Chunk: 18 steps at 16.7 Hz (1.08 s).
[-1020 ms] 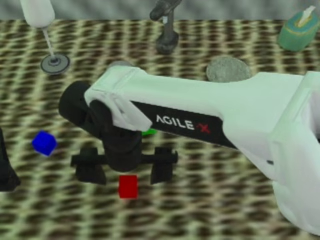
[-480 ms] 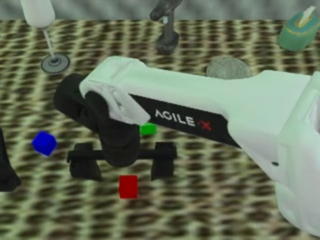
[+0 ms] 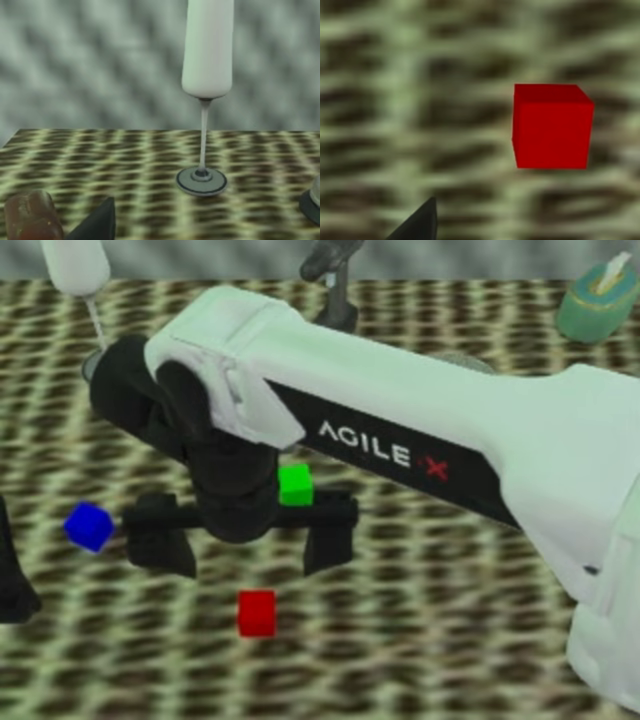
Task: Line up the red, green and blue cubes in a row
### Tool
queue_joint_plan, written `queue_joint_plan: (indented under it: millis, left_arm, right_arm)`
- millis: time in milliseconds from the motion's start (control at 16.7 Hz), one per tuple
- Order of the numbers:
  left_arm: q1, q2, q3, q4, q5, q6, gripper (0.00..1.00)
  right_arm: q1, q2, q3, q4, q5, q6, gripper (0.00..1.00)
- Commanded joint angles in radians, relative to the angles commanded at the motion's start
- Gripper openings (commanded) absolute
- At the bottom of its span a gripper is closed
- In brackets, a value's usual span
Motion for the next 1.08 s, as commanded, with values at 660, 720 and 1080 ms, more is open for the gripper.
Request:
queue_joint_plan:
  millis: [660, 720, 1080]
  left_arm:
    - [-0.095, 0.338, 0.342, -0.214, 0.004, -0.122, 1.00]
    - [-0.114, 0.421, 0.422, -0.262, 0.004, -0.147, 1.00]
    - [-0.250, 1.074, 0.981, -0.619, 0.003, -0.324, 1.00]
  right_arm:
    - [-0.150, -0.366, -0.311, 0.194, 0.085, -0.183, 1.00]
    - [-0.184, -0.457, -0.385, 0.238, 0.098, -0.220, 1.00]
    - [-0.439, -1.123, -0.962, 0.555, 0.144, -0.482, 1.00]
